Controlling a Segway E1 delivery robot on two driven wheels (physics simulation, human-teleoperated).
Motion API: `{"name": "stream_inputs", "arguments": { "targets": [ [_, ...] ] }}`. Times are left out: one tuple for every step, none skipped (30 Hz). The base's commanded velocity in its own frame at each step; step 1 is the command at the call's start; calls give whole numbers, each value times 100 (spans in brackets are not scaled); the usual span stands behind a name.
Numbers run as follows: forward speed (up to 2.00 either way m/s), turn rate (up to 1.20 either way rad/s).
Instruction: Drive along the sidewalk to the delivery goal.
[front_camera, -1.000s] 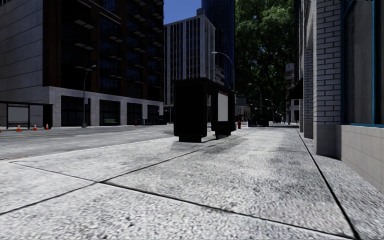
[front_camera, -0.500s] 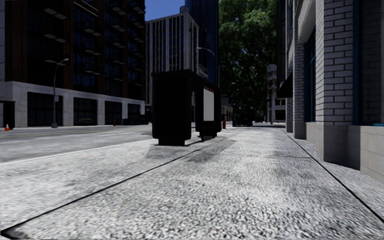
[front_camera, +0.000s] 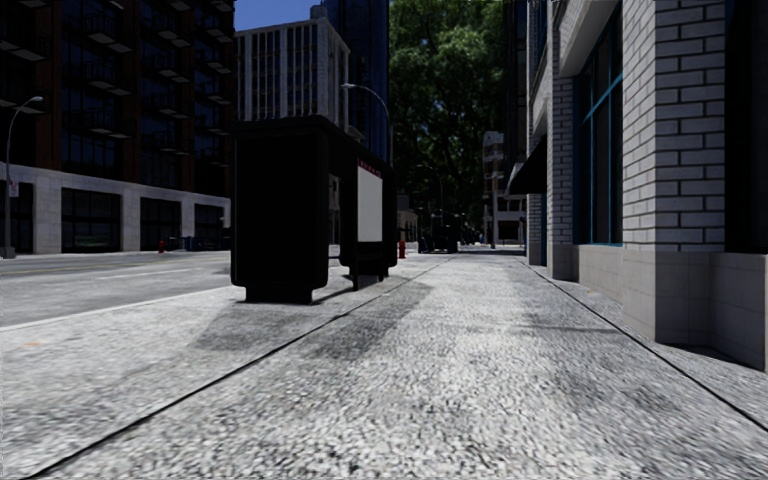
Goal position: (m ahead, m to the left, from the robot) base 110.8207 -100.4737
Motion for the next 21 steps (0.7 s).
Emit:
{"name": "stream_inputs", "arguments": {
  "targets": [
    [200,-38],
    [200,-38],
    [200,-38],
    [200,-38],
    [200,-38],
    [200,-38],
    [200,-38],
    [200,-38],
    [200,-38],
    [200,-38],
    [200,-38],
    [200,-38],
    [200,-33],
    [200,-30],
    [200,-30],
    [200,-30],
    [200,-30],
    [200,-30],
    [200,-29],
    [200,-29],
    [200,-29]
  ]
}}
